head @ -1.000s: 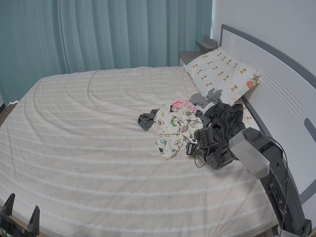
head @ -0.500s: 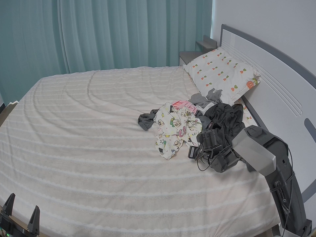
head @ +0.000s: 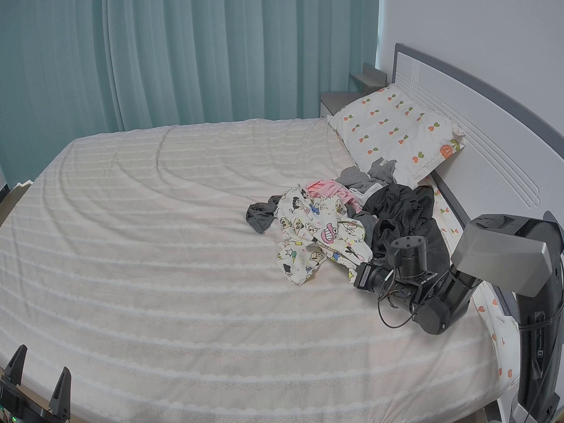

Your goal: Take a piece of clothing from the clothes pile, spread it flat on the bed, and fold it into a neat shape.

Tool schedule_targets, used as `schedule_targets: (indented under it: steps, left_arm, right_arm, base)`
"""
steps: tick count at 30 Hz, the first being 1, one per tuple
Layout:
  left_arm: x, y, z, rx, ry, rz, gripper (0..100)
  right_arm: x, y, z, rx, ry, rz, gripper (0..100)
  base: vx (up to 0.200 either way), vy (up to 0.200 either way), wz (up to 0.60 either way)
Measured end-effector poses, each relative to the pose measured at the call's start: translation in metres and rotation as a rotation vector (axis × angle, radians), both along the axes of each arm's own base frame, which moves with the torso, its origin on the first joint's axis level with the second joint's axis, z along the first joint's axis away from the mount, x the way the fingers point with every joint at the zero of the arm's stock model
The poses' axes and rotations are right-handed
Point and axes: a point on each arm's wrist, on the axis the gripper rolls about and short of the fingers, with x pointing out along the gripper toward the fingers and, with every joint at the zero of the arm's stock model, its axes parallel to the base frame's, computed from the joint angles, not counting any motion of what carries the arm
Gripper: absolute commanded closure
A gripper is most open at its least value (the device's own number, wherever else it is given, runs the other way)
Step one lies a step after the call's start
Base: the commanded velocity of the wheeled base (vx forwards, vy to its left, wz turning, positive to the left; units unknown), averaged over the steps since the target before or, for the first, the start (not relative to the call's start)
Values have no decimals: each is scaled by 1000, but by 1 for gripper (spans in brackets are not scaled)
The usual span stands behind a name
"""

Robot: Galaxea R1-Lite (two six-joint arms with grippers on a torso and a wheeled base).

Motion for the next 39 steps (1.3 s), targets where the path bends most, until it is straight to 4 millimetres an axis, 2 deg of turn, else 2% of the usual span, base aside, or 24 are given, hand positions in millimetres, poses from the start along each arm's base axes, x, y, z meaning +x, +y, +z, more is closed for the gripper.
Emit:
schedule_targets:
  steps: [4, 10, 11, 20, 24, 33, 39]
  left_arm:
    - [0, 0, 0, 0, 0, 0, 0]
    - [0, 0, 0, 0, 0, 0, 0]
    - [0, 0, 0, 0, 0, 0, 0]
    - [0, 0, 0, 0, 0, 0, 0]
    - [0, 0, 0, 0, 0, 0, 0]
    - [0, 0, 0, 0, 0, 0, 0]
    - [0, 0, 0, 0, 0, 0, 0]
  right_arm:
    - [-15, -5, 2, 19, -15, 13, 100]
    - [-24, -8, -7, -2, 26, 25, 100]
    - [-25, -7, -9, -12, 32, 31, 0]
    - [-24, -4, -31, -65, 61, 79, 0]
    - [-25, -2, -33, -69, 65, 88, 0]
    - [-35, 18, -37, -147, 78, 178, 0]
    - [-24, 24, -43, -198, 120, 135, 0]
  base:
    - [0, 0, 0]
    - [0, 0, 0]
    - [0, 0, 0]
    - [0, 0, 0]
    - [0, 0, 0]
    - [0, 0, 0]
    - [0, 0, 0]
